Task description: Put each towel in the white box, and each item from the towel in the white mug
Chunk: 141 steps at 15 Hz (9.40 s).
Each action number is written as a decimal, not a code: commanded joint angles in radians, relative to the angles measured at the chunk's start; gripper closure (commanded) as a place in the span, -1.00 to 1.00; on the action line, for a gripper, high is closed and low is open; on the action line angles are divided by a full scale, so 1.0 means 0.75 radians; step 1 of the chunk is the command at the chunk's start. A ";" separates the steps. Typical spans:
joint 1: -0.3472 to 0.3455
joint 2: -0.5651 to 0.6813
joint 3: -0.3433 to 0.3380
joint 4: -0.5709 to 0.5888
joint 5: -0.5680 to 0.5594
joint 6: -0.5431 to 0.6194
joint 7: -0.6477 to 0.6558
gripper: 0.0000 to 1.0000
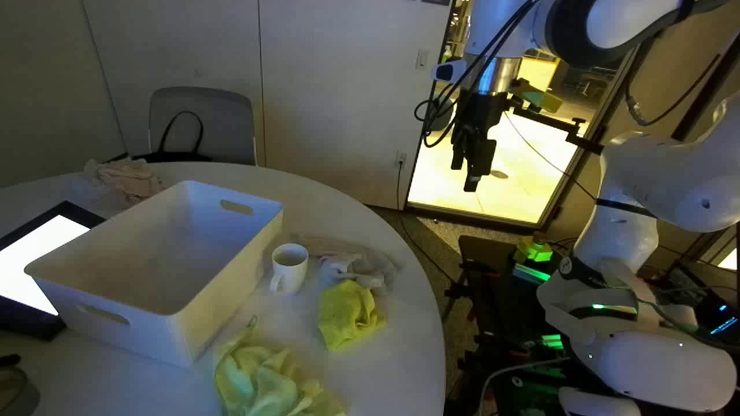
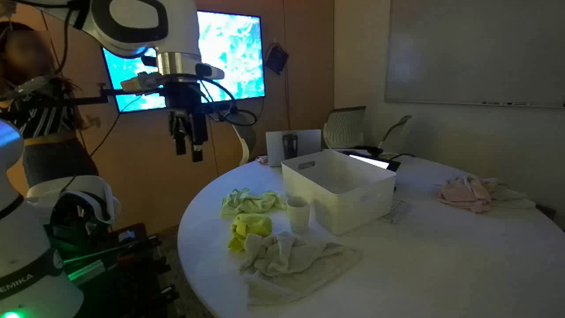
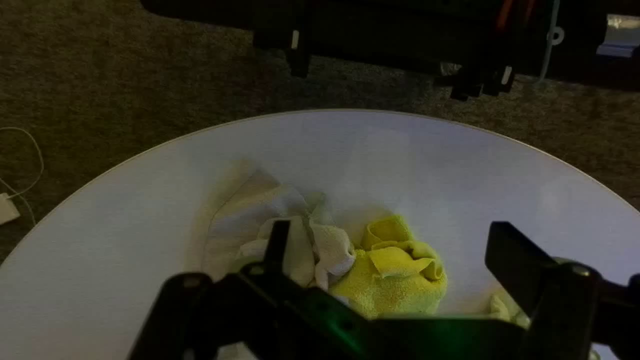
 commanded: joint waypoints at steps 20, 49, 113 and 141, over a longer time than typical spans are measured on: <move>0.175 0.629 0.205 0.116 0.014 0.498 0.172 -1.00; 0.620 1.856 0.112 0.977 -0.046 1.047 0.674 -1.00; 0.181 0.594 0.326 0.623 -0.644 0.560 1.101 0.94; 0.208 1.146 0.226 1.204 -1.159 0.635 1.678 0.94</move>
